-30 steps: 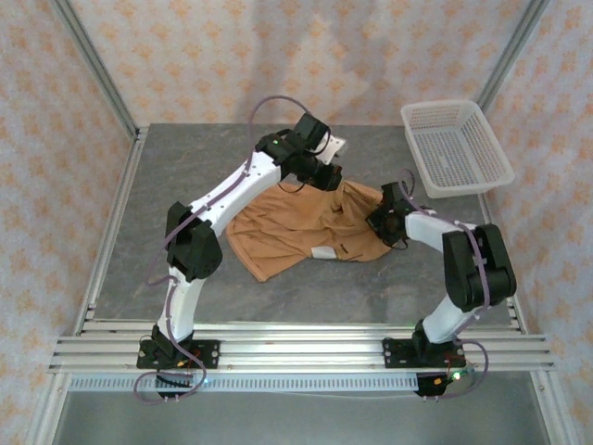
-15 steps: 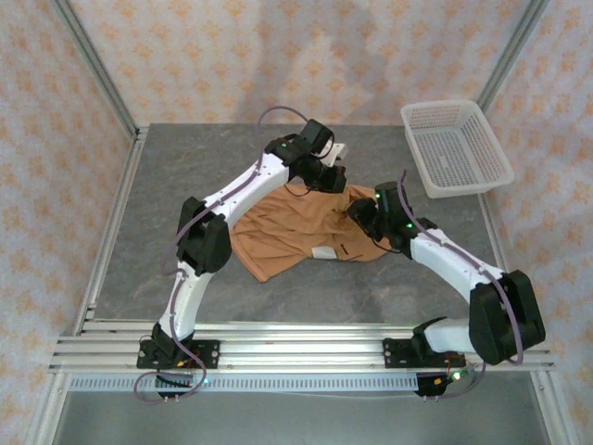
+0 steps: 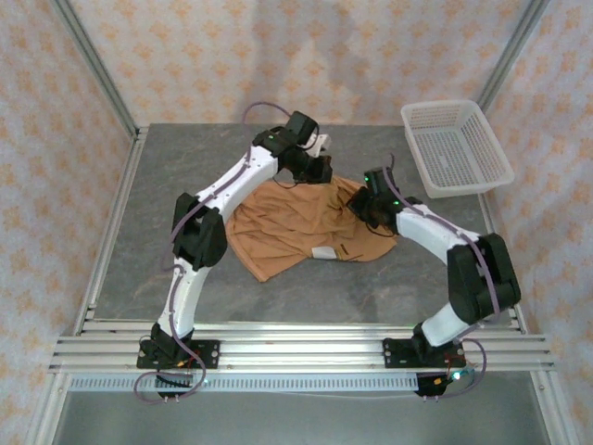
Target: Fold the inside-out t-shirt
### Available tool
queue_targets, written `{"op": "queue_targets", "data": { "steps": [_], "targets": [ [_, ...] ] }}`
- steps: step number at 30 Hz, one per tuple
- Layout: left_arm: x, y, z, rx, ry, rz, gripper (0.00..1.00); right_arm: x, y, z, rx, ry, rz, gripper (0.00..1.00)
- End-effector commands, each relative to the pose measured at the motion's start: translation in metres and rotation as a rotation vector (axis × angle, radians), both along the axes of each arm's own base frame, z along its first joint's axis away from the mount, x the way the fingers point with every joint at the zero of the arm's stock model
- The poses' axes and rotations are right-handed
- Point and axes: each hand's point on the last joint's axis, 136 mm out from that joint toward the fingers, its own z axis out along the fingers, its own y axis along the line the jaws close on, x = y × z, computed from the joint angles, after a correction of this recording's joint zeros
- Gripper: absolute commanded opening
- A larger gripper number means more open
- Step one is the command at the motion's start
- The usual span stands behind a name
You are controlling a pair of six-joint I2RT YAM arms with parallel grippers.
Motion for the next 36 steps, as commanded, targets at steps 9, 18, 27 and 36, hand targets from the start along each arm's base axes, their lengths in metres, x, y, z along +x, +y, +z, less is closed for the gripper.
{"op": "queue_targets", "data": {
  "steps": [9,18,27,36],
  "targets": [
    [0.021,0.010,-0.014,-0.025,0.065,0.052,0.00,-0.057,-0.065,-0.006,-0.069,0.064,-0.090,0.00],
    [0.021,0.023,-0.028,0.067,0.062,0.058,0.49,-0.016,0.013,0.008,-0.016,-0.001,0.154,0.31],
    [-0.014,0.073,-0.060,0.248,0.064,0.078,0.59,0.008,0.030,0.000,-0.021,0.025,0.170,0.27],
    [-0.008,0.057,-0.085,0.157,0.108,0.093,0.57,0.027,0.046,-0.018,-0.074,0.081,0.232,0.41]
  ]
}}
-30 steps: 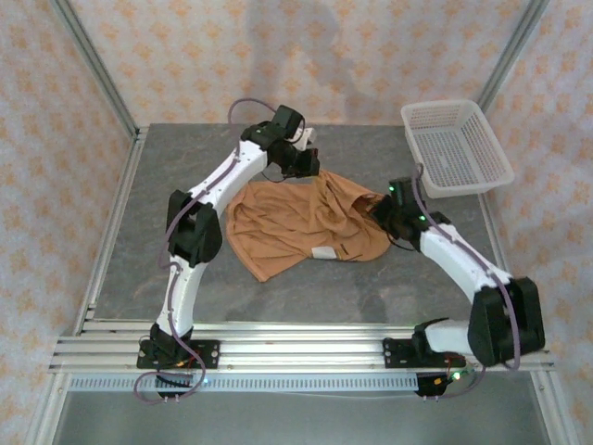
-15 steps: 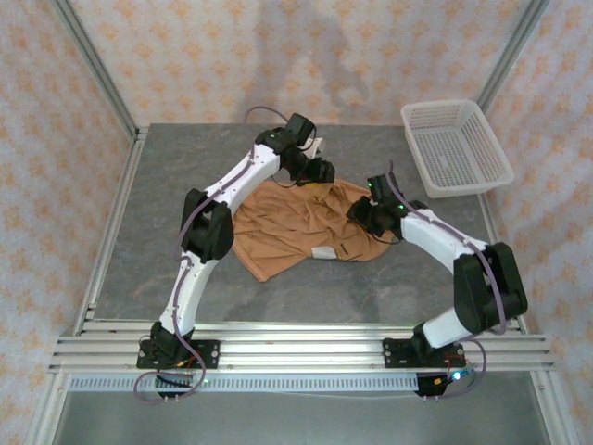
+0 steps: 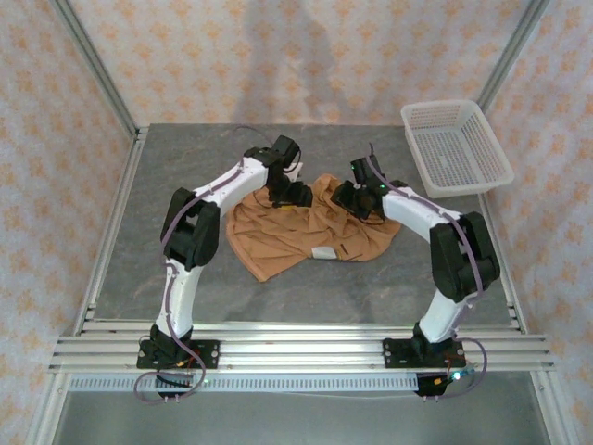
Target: Fold the inside-out t-shirt
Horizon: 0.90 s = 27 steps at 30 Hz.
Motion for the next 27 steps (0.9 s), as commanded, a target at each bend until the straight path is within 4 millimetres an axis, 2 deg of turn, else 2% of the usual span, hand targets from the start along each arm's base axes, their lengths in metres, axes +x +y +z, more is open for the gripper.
{"op": "queue_targets", "data": {
  "steps": [1,5,9,10,11,12,13,14,15,22,27],
  "targets": [
    [0.023,-0.016,0.009,-0.082,-0.057,0.020,0.57,0.004,0.004,-0.004,-0.036,0.014,0.028,0.41],
    [0.037,-0.031,0.007,-0.132,-0.054,0.025,0.55,0.013,0.008,-0.012,-0.048,0.032,0.037,0.42],
    [0.044,-0.045,-0.008,-0.165,-0.031,0.021,0.50,0.021,0.010,-0.027,-0.068,0.060,0.039,0.42],
    [0.045,-0.049,-0.011,-0.176,-0.025,0.018,0.45,0.022,0.011,-0.030,-0.069,0.068,0.040,0.38],
    [0.046,-0.052,-0.012,-0.188,-0.020,0.018,0.36,0.023,0.011,-0.033,-0.071,0.074,0.041,0.31],
    [0.046,-0.054,-0.012,-0.202,-0.019,0.016,0.24,0.023,0.010,-0.035,-0.076,0.081,0.035,0.19],
    [0.046,-0.055,-0.010,-0.206,-0.018,0.015,0.15,0.021,0.008,-0.034,-0.087,0.083,0.025,0.06],
    [0.046,-0.054,-0.006,-0.205,-0.024,0.013,0.07,0.020,0.004,-0.032,-0.096,0.081,0.016,0.00],
    [0.046,-0.052,0.000,-0.198,-0.039,0.011,0.00,0.018,-0.001,-0.028,-0.110,0.072,0.003,0.00],
    [0.036,-0.032,0.052,-0.177,-0.109,0.018,0.00,-0.019,-0.065,0.007,-0.179,0.032,-0.139,0.00],
    [0.021,-0.035,0.076,-0.231,-0.131,0.020,0.00,-0.062,-0.099,0.011,-0.222,0.033,-0.195,0.00]
  ]
}}
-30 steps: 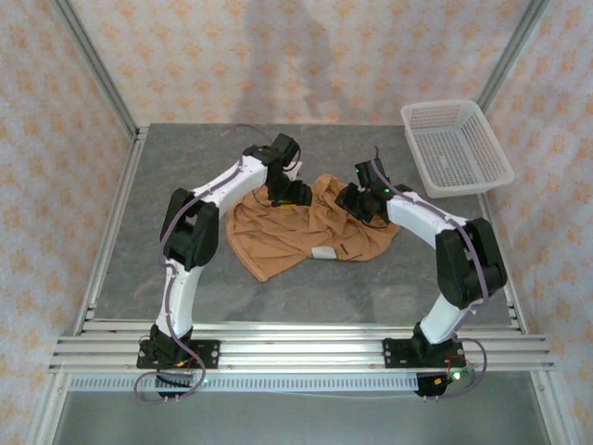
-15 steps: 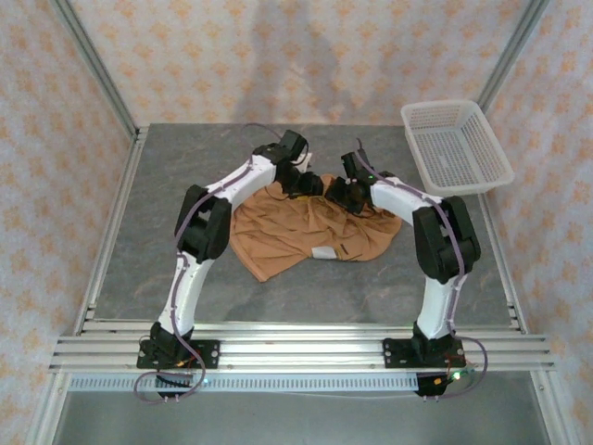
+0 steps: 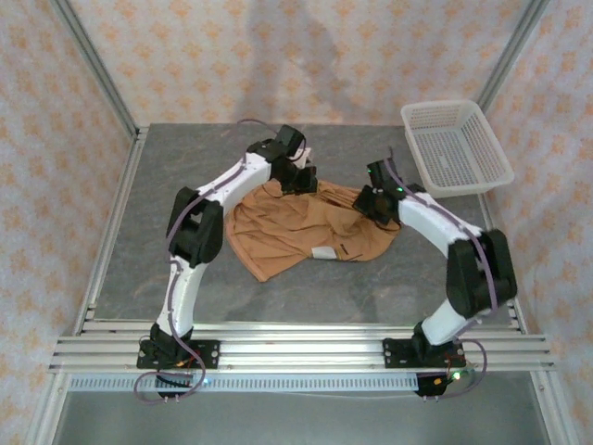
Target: Fold the inside-out t-shirt
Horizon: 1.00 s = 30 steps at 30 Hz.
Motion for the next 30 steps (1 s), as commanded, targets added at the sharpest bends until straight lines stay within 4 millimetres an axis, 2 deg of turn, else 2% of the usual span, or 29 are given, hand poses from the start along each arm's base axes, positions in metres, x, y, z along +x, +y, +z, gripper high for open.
{"op": "queue_targets", "data": {
  "steps": [1,4,8,9,11,15,18,21,23,26,28,30],
  "targets": [
    [-0.012,-0.002,0.034,-0.043,-0.057,-0.001,0.00,-0.032,-0.030,-0.007,-0.085,0.029,-0.064,0.00],
    [-0.028,-0.018,0.029,-0.063,-0.048,-0.029,0.00,-0.047,-0.032,-0.016,-0.080,0.044,-0.063,0.00],
    [-0.049,-0.042,0.007,-0.075,-0.016,-0.062,0.00,-0.055,-0.016,-0.033,0.004,0.088,-0.019,0.01],
    [-0.052,-0.046,0.000,-0.079,-0.006,-0.062,0.00,-0.057,-0.013,-0.033,0.011,0.098,-0.008,0.08],
    [-0.057,-0.051,-0.010,-0.081,0.009,-0.061,0.00,-0.060,-0.011,-0.029,-0.002,0.111,0.007,0.20],
    [-0.064,-0.049,-0.017,-0.071,0.004,-0.053,0.00,-0.064,-0.010,-0.004,-0.046,0.069,0.013,0.23],
    [-0.067,-0.047,-0.014,-0.068,-0.003,-0.051,0.00,-0.063,0.002,0.012,-0.041,0.031,0.037,0.13],
    [-0.067,-0.046,-0.008,-0.070,-0.011,-0.049,0.00,-0.061,0.031,0.014,0.053,0.005,0.082,0.04],
    [-0.067,-0.045,-0.004,-0.069,-0.015,-0.047,0.00,-0.058,0.058,0.008,0.125,-0.006,0.120,0.03],
    [-0.069,-0.044,-0.001,-0.067,-0.016,-0.047,0.00,-0.047,0.082,-0.009,0.181,0.009,0.132,0.00],
    [-0.071,-0.041,0.001,-0.063,-0.018,-0.045,0.00,-0.034,0.090,-0.021,0.197,0.016,0.112,0.00],
    [-0.074,-0.040,0.004,-0.065,-0.022,-0.044,0.00,-0.019,0.090,-0.032,0.172,0.010,0.069,0.00]
  ]
}}
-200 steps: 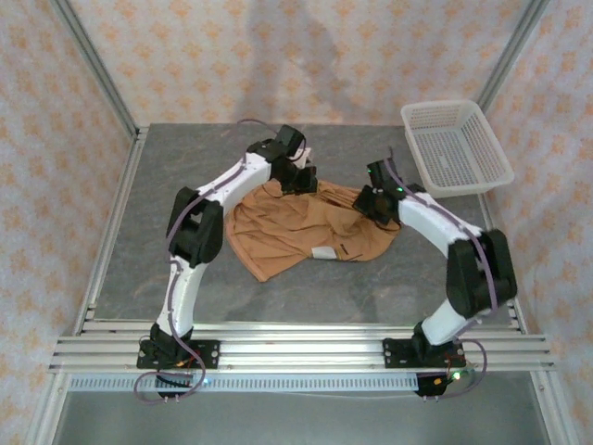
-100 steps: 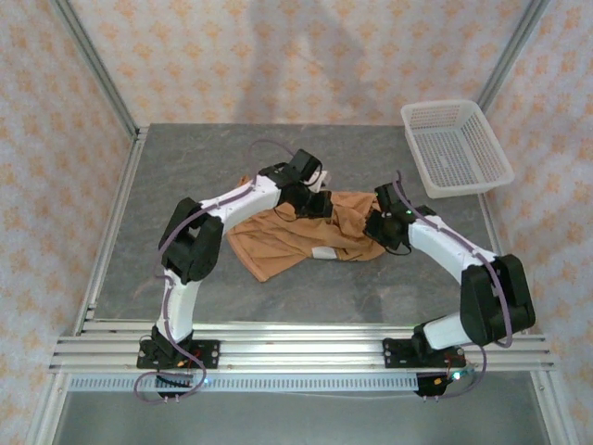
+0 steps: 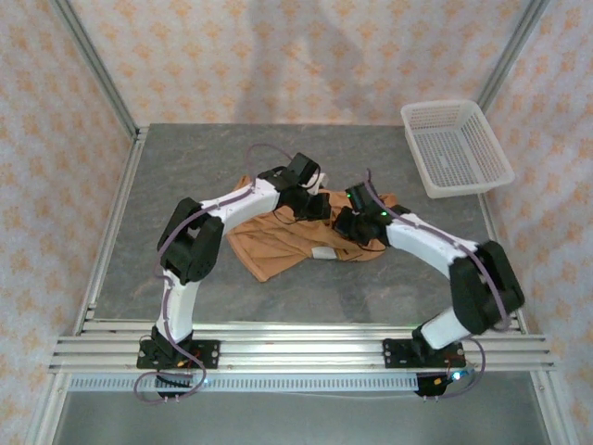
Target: Fold the inside-out t-shirt
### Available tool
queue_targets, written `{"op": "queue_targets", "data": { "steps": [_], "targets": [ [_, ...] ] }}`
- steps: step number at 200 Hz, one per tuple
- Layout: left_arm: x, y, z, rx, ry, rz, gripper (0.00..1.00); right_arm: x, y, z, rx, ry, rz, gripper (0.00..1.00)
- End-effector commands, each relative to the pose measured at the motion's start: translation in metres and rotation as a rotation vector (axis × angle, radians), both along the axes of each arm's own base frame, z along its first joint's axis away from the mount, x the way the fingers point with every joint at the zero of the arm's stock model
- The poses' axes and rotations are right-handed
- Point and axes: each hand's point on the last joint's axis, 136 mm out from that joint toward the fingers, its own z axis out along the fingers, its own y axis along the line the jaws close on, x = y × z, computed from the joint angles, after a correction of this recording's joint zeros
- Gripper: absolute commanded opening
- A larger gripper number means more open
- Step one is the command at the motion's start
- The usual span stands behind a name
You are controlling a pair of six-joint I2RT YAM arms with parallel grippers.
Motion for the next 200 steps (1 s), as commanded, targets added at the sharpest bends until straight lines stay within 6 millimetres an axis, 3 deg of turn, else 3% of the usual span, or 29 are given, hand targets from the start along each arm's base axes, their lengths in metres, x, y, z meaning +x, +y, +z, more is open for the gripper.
{"op": "queue_targets", "data": {
  "steps": [1,35,41,43,57,73,116,158,174,200],
  "targets": [
    [-0.003,0.007,0.027,-0.020,-0.052,0.016,0.00,0.037,-0.001,-0.009,-0.020,-0.048,-0.128,0.00],
    [-0.013,0.016,0.029,-0.007,-0.057,0.019,0.00,0.058,-0.052,-0.017,-0.218,-0.123,-0.352,0.02],
    [-0.015,0.017,0.024,-0.002,-0.048,0.020,0.00,0.058,-0.059,-0.015,-0.246,-0.137,-0.377,0.10],
    [-0.016,0.018,0.033,-0.014,-0.065,0.021,0.00,0.058,-0.060,-0.015,-0.251,-0.139,-0.381,0.11],
    [-0.021,0.020,0.034,-0.025,-0.070,0.020,0.00,0.056,-0.071,-0.009,-0.292,-0.159,-0.412,0.37],
    [-0.027,0.023,0.026,-0.024,-0.065,0.018,0.00,0.051,-0.076,-0.008,-0.305,-0.160,-0.418,0.54],
    [-0.033,0.023,0.004,-0.022,-0.022,0.042,0.00,0.037,-0.067,-0.020,-0.268,-0.096,-0.361,0.67],
    [-0.045,0.015,-0.007,-0.007,-0.015,0.012,0.00,0.012,-0.039,-0.015,-0.170,-0.069,-0.261,0.72],
    [-0.048,0.014,-0.010,-0.004,-0.012,0.011,0.00,0.002,-0.034,-0.013,-0.167,-0.066,-0.229,0.77],
    [-0.056,0.013,-0.012,0.003,-0.013,-0.002,0.00,-0.010,-0.028,-0.010,-0.144,-0.062,-0.202,0.78]
  ]
}}
